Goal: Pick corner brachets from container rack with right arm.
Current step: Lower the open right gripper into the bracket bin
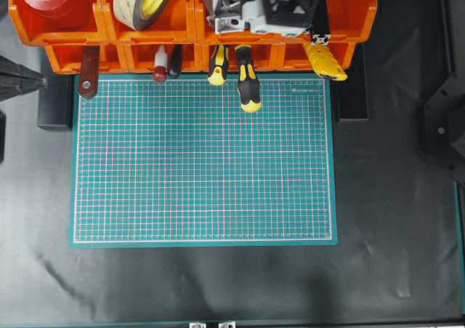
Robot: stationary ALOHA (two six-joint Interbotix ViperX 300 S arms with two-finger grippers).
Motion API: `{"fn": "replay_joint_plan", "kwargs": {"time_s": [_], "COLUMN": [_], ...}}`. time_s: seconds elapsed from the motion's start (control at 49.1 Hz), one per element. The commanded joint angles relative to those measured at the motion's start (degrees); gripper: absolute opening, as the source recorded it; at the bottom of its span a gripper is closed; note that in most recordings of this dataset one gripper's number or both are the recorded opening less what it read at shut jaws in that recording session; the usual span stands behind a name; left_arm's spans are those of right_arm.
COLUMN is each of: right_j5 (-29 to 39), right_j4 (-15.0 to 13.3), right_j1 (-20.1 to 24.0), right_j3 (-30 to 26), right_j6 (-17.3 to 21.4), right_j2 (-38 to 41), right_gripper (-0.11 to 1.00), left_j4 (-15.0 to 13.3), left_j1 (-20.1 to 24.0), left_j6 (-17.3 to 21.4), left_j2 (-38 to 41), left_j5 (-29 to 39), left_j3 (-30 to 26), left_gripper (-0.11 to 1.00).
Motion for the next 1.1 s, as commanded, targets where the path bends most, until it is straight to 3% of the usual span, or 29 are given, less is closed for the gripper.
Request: {"fn": "replay_joint_plan", "kwargs": {"time_s": [0.0,0.224,0.692,1.079], "right_j5": [-1.05,-2.02,-3.87,-10.55], "right_j4": [-0.53,-3.78,-3.87,-3.96], "right_j1": [-0.09,-0.18,-1.14,-2.02], "right_j3": [-1.67,-1.67,3.60,8.96], "right_j6": [0.00,0.00,1.05,2.90], "right_j2": [-0.09,0.53,1.85,0.62], "right_gripper": [0.85,0.85,0.85,0.83], "left_j4": [0.18,0.18,0.18,0.18], "left_j1": [0.00,0.00,0.09,0.09], "left_j6": [-0.18,-0.09,-0.18,-0.18], "left_j2": [0.26,0.26,0.26,0.26], "left_j5": [-0.26,-0.26,-0.26,-0.26], "left_j3": [-2.02,-2.02,-1.85,-1.93], "left_gripper": [0.01,0.00,0.00,0.00]}}
